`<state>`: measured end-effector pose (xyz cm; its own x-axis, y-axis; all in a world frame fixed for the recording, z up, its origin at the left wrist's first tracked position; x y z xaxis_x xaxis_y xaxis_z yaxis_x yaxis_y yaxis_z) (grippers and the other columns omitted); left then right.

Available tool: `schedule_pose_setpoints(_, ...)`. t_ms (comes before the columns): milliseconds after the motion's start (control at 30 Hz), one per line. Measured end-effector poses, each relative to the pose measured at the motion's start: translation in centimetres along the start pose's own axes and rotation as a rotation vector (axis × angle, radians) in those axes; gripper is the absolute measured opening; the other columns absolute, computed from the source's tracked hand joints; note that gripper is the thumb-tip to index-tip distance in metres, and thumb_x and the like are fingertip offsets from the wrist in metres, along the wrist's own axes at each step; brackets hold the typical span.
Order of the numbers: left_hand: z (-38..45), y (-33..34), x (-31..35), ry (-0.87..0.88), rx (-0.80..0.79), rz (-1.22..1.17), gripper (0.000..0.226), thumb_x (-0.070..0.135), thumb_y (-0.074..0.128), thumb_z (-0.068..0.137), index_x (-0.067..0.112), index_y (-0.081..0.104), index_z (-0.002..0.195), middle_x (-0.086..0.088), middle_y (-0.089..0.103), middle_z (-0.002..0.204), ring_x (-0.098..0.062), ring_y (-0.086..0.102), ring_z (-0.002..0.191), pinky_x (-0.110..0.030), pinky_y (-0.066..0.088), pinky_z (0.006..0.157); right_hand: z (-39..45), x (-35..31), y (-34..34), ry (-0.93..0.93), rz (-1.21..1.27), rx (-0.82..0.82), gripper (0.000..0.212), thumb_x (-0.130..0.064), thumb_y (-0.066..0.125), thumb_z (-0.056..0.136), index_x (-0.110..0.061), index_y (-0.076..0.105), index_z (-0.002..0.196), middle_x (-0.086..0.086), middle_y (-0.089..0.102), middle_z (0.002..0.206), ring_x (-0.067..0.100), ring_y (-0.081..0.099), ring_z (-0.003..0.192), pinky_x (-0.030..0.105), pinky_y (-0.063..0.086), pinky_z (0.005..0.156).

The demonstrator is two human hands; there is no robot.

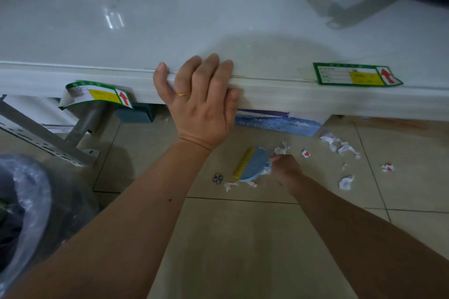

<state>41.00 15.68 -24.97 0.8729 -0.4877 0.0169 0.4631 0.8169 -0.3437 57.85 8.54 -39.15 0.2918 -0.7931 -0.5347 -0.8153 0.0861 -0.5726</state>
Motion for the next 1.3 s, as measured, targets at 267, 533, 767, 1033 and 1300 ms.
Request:
schedule_pose_setpoints(267, 0.1, -0.3, 0.0, 0.006, -0.004, -0.014, 0.037, 0.036, 0.025, 0.097, 0.02, 0.054, 0.111, 0.003, 0.048, 0.114, -0.02, 0.047, 0.108, -0.043, 0.011, 0.111, -2.1, -1.0, 2.8, -0.138, 0.061, -0.109, 0.048, 0.008, 0.038, 0.089, -0.011, 0.061, 0.126, 0.012, 0.066, 0.113, 0.023, 0.062, 0.079, 0.006, 0.044, 0.046)
schedule_pose_setpoints(533, 0.0, 0.1, 0.0, 0.015, 0.019, -0.015, 0.038, 0.038, 0.022, 0.097, 0.02, 0.053, 0.11, 0.003, 0.048, 0.112, -0.019, 0.048, 0.107, -0.042, 0.012, 0.11, -2.8, -2.4, 7.5, -0.102, -0.067, -0.235, 0.044, 0.006, 0.041, 0.09, -0.011, 0.059, 0.127, 0.013, 0.062, 0.13, 0.028, 0.059, 0.119, 0.033, 0.048, 0.1)
schedule_pose_setpoints(767, 0.0, 0.2, 0.1, 0.0, 0.011, -0.012, 0.038, 0.038, 0.023, 0.097, 0.02, 0.054, 0.11, 0.004, 0.048, 0.112, -0.019, 0.048, 0.106, -0.038, 0.006, 0.115, -1.0, -0.2, 2.7, -0.086, -0.111, -0.094, 0.041, 0.002, 0.04, 0.093, -0.009, 0.058, 0.128, 0.015, 0.061, 0.131, 0.03, 0.058, 0.12, 0.031, 0.052, 0.089)
schedule_pose_setpoints(1033, 0.5, -0.4, 0.1, -0.017, -0.06, -0.019, 0.037, 0.036, 0.028, 0.097, 0.018, 0.057, 0.109, -0.005, 0.069, 0.104, -0.021, 0.049, 0.106, -0.042, 0.012, 0.11, -1.4, -0.2, -0.7, -0.075, -0.113, -0.024, 0.041, 0.005, 0.04, 0.092, -0.004, 0.059, 0.128, 0.017, 0.06, 0.132, 0.033, 0.057, 0.121, 0.027, 0.049, 0.08)
schedule_pose_setpoints(1300, 1.6, -3.8, -3.2, -0.042, -0.101, -0.039, 0.041, 0.036, 0.02, 0.098, 0.016, 0.045, 0.124, -0.008, 0.062, 0.128, -0.02, 0.044, 0.125, -0.04, 0.0, 0.112, -1.4, -3.5, 4.1, -0.089, 0.13, -0.017, 0.049, 0.006, 0.031, 0.092, -0.013, 0.062, 0.125, 0.014, 0.068, 0.108, 0.011, 0.041, 0.054, 0.019, 0.031, 0.047)
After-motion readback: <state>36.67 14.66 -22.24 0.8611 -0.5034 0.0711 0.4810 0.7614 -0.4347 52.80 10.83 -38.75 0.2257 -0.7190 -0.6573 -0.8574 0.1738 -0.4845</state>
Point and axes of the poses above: each hand's wrist, its own z-axis towards the middle knuckle, its own y-axis out of the palm, x = y × z, the point moved 3 cm from there along z, towards the middle knuckle
